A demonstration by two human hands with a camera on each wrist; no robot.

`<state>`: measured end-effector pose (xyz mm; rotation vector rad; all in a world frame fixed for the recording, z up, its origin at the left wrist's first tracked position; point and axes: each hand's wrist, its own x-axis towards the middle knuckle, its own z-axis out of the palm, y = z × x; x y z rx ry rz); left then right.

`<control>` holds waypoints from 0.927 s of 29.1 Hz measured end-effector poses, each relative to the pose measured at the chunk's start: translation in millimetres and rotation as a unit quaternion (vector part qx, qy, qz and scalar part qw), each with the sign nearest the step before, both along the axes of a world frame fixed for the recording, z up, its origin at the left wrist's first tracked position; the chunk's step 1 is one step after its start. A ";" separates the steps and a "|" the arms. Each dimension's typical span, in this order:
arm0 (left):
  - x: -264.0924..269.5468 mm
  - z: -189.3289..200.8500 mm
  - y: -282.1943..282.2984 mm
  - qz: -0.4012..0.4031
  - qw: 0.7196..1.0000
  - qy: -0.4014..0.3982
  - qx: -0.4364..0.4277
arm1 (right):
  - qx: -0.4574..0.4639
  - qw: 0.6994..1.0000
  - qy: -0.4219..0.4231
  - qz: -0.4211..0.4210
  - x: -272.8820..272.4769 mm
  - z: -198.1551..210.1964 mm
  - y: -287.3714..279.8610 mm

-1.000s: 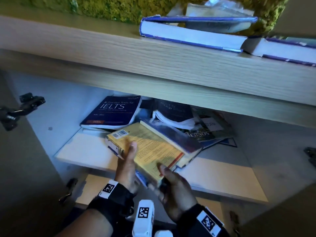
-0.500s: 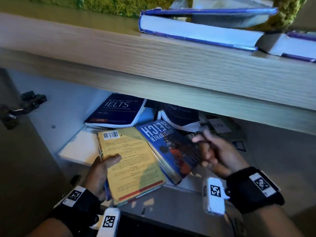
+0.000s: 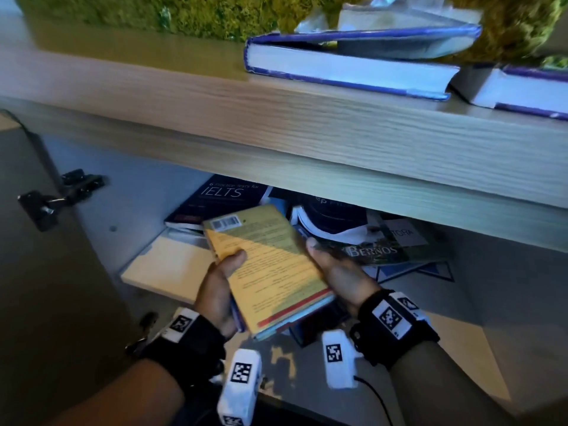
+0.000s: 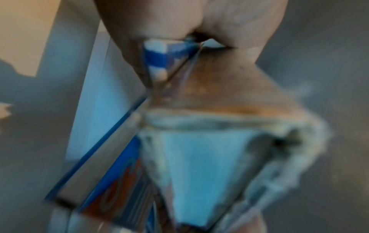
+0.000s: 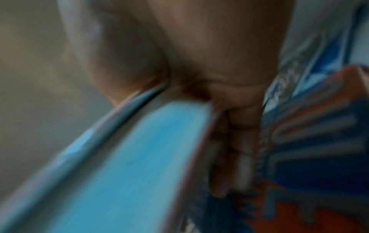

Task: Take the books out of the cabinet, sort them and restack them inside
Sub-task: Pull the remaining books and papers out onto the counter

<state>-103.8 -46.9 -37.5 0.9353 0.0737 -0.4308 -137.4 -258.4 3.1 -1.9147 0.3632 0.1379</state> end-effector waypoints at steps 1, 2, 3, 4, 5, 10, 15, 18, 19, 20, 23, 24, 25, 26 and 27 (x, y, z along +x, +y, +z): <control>-3.4 -0.8 -11.9 -0.014 1.000 -0.008 0.016 | 0.040 0.999 0.005 0.029 -1.0 0.4 -2.6; -5.2 -0.2 -20.7 -0.020 0.997 -0.025 0.067 | 0.065 0.997 -0.009 0.028 -0.2 -2.8 -9.4; -4.5 1.8 -28.0 -0.027 0.987 -0.057 0.147 | 0.077 0.996 -0.035 0.000 1.6 -8.4 -19.4; -0.5 -0.3 -32.4 -0.043 0.965 -0.087 0.243 | 0.059 0.996 -0.057 -0.029 4.9 -13.6 -29.2; 4.2 -4.1 -33.6 -0.063 0.934 -0.098 0.338 | 0.012 0.997 -0.067 -0.045 8.8 -20.0 -37.7; 3.1 -9.0 -36.7 -0.104 0.880 -0.067 0.458 | -0.081 0.996 0.012 -0.026 18.0 -41.6 -53.5; -20.8 -13.8 -4.4 -0.178 0.876 -0.030 0.448 | 0.037 0.996 0.086 0.004 -12.1 -46.9 -31.6; -25.9 -12.5 27.9 -0.236 0.887 -0.022 0.395 | 0.029 0.995 0.098 -0.010 -31.8 -53.9 3.9; -27.4 -10.8 33.5 -0.240 0.903 -0.009 0.357 | 0.002 0.996 0.085 -0.006 -38.5 -56.5 14.3; -29.1 -9.7 39.7 -0.243 0.918 0.014 0.313 | -0.015 0.997 0.079 -0.012 -47.8 -55.8 29.0; -42.6 16.0 55.7 -0.263 0.928 -0.002 0.263 | 0.038 0.991 0.094 -0.083 -74.6 -47.0 69.8; -46.0 30.7 61.9 -0.263 0.925 -0.014 0.274 | 0.080 0.985 0.115 -0.104 -82.7 -41.4 83.2; -48.1 45.4 70.2 -0.270 0.917 -0.017 0.294 | 0.135 0.974 0.135 -0.122 -89.6 -29.8 95.1; -48.6 54.6 79.2 -0.285 0.908 -0.023 0.305 | 0.192 0.959 0.158 -0.135 -95.4 -16.4 105.7; -53.2 65.7 91.2 -0.306 0.893 -0.024 0.328 | 0.245 0.945 0.168 -0.137 -100.6 -4.7 115.4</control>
